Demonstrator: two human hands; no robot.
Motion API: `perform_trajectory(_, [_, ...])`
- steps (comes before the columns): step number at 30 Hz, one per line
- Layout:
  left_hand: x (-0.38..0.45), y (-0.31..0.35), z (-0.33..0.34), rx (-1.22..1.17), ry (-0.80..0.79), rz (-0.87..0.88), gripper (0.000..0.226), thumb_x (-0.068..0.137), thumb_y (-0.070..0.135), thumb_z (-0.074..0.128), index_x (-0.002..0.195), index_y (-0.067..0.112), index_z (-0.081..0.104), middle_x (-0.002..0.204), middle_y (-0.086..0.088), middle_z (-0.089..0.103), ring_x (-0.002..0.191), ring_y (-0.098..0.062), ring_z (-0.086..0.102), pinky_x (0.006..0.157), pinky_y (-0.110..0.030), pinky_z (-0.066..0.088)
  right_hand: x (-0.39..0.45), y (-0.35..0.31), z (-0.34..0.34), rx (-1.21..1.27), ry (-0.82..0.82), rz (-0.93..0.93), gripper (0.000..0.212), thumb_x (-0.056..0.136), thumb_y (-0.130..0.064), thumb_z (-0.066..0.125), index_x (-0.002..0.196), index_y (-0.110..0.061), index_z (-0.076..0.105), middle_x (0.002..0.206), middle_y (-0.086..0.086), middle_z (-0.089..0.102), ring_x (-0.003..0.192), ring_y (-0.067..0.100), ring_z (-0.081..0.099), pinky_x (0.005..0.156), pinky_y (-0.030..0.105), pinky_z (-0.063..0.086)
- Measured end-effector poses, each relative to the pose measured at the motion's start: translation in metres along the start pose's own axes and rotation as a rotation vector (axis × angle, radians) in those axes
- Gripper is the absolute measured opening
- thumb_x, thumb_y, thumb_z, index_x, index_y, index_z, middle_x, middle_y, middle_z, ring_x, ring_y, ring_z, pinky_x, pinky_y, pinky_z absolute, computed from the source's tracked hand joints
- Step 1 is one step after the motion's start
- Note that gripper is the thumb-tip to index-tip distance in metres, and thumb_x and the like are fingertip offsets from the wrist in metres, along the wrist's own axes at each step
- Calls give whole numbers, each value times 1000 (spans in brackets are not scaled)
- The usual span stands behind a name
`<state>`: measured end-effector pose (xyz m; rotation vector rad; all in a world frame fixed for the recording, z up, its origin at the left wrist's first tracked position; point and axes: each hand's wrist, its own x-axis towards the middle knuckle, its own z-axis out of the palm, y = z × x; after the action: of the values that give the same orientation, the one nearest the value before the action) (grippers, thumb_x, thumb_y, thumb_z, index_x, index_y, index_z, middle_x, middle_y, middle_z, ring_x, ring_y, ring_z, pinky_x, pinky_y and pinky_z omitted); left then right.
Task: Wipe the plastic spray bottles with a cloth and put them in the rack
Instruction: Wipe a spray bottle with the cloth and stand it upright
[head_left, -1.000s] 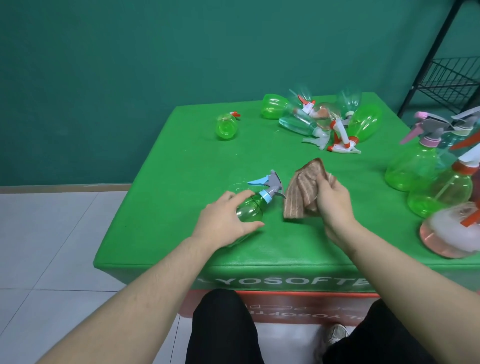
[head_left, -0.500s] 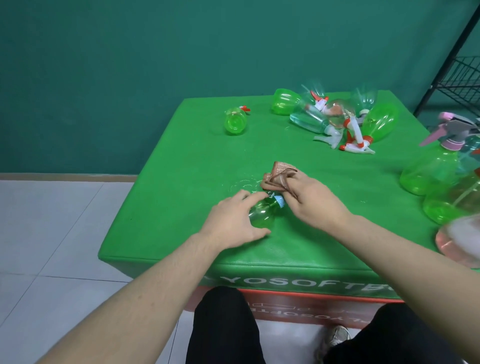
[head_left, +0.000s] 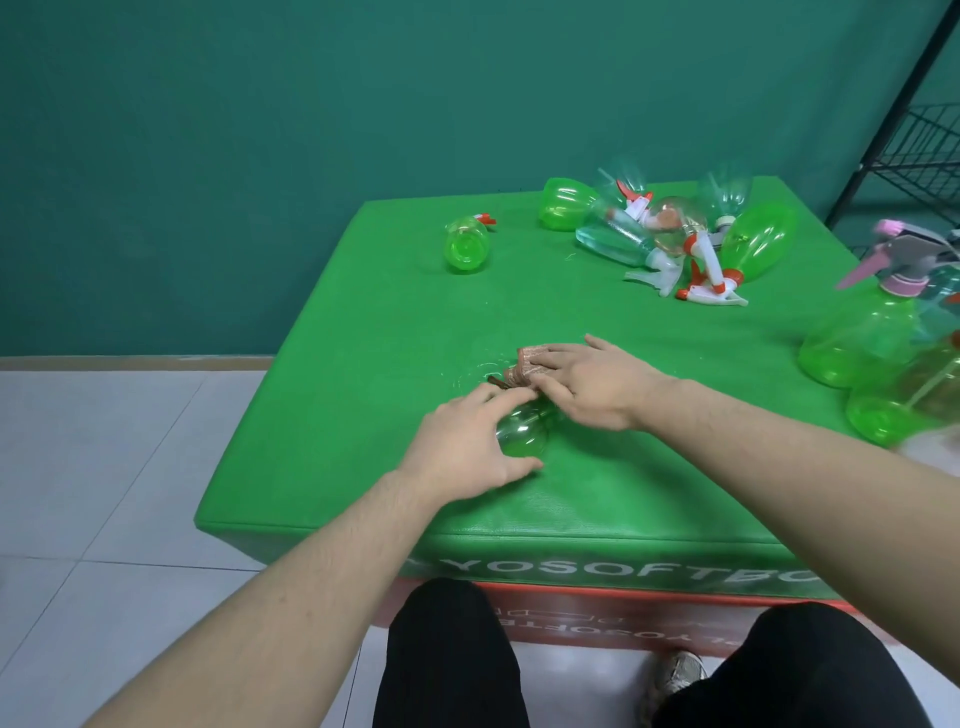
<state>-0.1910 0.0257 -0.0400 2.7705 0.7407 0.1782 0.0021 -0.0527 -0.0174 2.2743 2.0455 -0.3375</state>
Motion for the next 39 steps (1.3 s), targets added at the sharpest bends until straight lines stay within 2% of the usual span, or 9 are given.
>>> perform_trajectory(10, [-3, 3, 3, 39, 20, 35, 82, 82, 70, 66, 152, 46, 30, 147, 12, 45, 127, -16, 51, 104, -37, 47, -7, 4, -10, -95, -36, 26, 55, 110, -41, 17, 143, -23, 56, 154, 0, 46, 144, 19, 39, 125, 50, 8])
perform_trajectory(17, [-1, 1, 3, 30, 18, 49, 82, 84, 70, 65, 153, 44, 30, 151, 12, 43, 130, -15, 50, 108, -38, 45, 17, -1, -1, -47, -97, 0, 52, 110, -44, 15, 150, -32, 46, 153, -3, 43, 141, 18, 40, 116, 44, 26])
perform_trajectory(22, [-2, 2, 2, 36, 12, 43, 82, 84, 70, 64, 154, 44, 29, 152, 12, 42, 131, -16, 50, 107, -38, 46, 25, -3, 2, 86, -11, 25, 53, 109, -49, 13, 150, -38, 44, 144, -2, 55, 134, 20, 49, 110, 44, 36])
perform_trajectory(24, [-2, 1, 2, 34, 7, 37, 81, 84, 70, 65, 152, 44, 31, 152, 12, 42, 131, -16, 50, 107, -39, 46, 23, 1, -2, 204, 36, 71, 55, 108, -50, 15, 142, -35, 55, 139, 3, 62, 124, 23, 57, 103, 38, 44])
perform_trajectory(27, [-4, 1, 1, 32, -6, 32, 79, 82, 71, 65, 150, 48, 32, 149, 13, 43, 129, -16, 50, 106, -40, 47, 16, 3, -5, 291, 89, 154, 61, 107, -54, 18, 114, -25, 71, 111, 9, 72, 99, 25, 62, 89, 35, 48])
perform_trajectory(29, [-5, 1, 0, 37, -24, 39, 79, 82, 71, 66, 149, 49, 32, 149, 12, 43, 130, -16, 50, 106, -43, 47, 13, 4, -4, 325, 139, 207, 61, 107, -55, 20, 84, -22, 66, 87, 6, 67, 86, 25, 60, 80, 35, 46])
perform_trajectory(31, [-6, 2, -2, 36, -54, 43, 79, 82, 71, 66, 150, 48, 32, 150, 12, 42, 132, -17, 48, 108, -44, 45, 9, 5, -4, 397, 182, 277, 62, 108, -54, 20, 68, -22, 56, 74, 3, 60, 78, 24, 59, 76, 34, 44])
perform_trajectory(35, [-7, 5, -6, 21, -87, 33, 81, 82, 70, 67, 151, 47, 31, 150, 11, 42, 133, -17, 47, 111, -44, 44, 1, 14, -1, 627, 250, 451, 70, 108, -53, 19, 71, -11, 60, 75, 8, 64, 69, 15, 58, 66, 29, 41])
perform_trajectory(39, [-9, 6, -11, -5, -122, 20, 83, 81, 64, 70, 151, 46, 30, 154, 5, 37, 134, -19, 46, 111, -43, 44, -14, 21, 0, 786, 351, 592, 69, 108, -55, 15, 84, -10, 62, 86, 9, 65, 79, 19, 61, 86, 35, 48])
